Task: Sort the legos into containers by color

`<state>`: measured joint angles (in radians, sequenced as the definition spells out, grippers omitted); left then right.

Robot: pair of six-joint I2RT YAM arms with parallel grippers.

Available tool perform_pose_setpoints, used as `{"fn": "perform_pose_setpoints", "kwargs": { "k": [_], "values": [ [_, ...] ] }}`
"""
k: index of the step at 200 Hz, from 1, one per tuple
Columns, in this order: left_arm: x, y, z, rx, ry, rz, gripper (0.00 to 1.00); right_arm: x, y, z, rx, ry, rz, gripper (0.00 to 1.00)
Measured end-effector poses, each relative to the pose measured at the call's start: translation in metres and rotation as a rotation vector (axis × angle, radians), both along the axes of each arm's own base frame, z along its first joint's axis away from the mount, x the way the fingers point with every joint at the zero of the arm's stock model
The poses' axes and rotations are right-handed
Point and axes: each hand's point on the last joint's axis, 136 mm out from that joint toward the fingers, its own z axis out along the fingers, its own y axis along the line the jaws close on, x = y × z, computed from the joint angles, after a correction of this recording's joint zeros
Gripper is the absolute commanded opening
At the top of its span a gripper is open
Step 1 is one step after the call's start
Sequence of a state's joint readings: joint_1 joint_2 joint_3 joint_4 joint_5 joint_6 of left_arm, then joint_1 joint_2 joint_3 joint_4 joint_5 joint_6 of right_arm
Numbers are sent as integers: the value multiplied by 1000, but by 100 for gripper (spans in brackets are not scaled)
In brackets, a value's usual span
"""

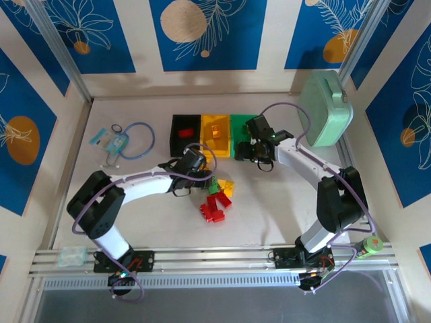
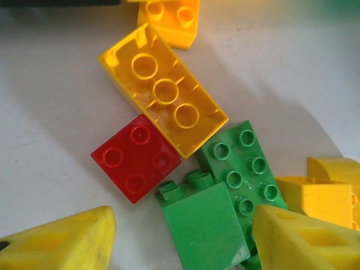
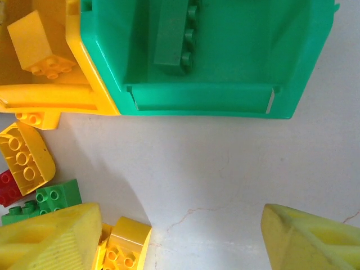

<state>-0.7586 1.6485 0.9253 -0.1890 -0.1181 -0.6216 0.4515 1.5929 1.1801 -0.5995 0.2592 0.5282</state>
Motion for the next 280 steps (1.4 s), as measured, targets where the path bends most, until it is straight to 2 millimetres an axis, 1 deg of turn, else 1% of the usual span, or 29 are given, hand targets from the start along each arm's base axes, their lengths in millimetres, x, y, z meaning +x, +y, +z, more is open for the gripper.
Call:
{"fn": "perform_pose_setpoints", "kwargs": {
  "k": [55, 75, 97, 120, 136, 158, 183, 215, 231, 257, 280],
  "values": [
    [-2, -4, -13, 38, 36, 10, 60, -10, -7, -2, 16, -8, -19, 75],
    [-4, -5, -16, 43, 43, 9, 57, -12, -11, -2, 21, -11, -29, 75],
    [-3, -6, -15, 40, 42, 13, 45, -14, -14, -3, 23, -11, -37, 75],
    [-3, -3, -16, 57, 37, 22, 36, -18, -16, -4, 25, -14, -42, 74],
    [-2, -3, -15, 64, 27, 22, 32, -19, -18, -3, 28, -19, -45, 74],
    [-5, 1, -13, 83, 27, 24, 32, -20, -19, -3, 33, -24, -49, 74],
    [-7, 2, 1, 75, 5, 22, 31, -23, -20, -8, 31, -16, -55, 74],
    [-2, -4, 36, 10, -79, -1, 31, -29, -29, -16, 27, 6, -84, 74],
    [2, -8, 48, -5, -114, -20, 31, -31, -36, -17, 26, 10, -108, 75],
    [12, -21, 64, -22, -153, -58, 31, -37, -49, -19, 21, 14, -154, 75],
    [28, -43, 84, -56, -195, -97, 31, -45, -61, -22, 15, 18, -188, 75]
  ]
}}
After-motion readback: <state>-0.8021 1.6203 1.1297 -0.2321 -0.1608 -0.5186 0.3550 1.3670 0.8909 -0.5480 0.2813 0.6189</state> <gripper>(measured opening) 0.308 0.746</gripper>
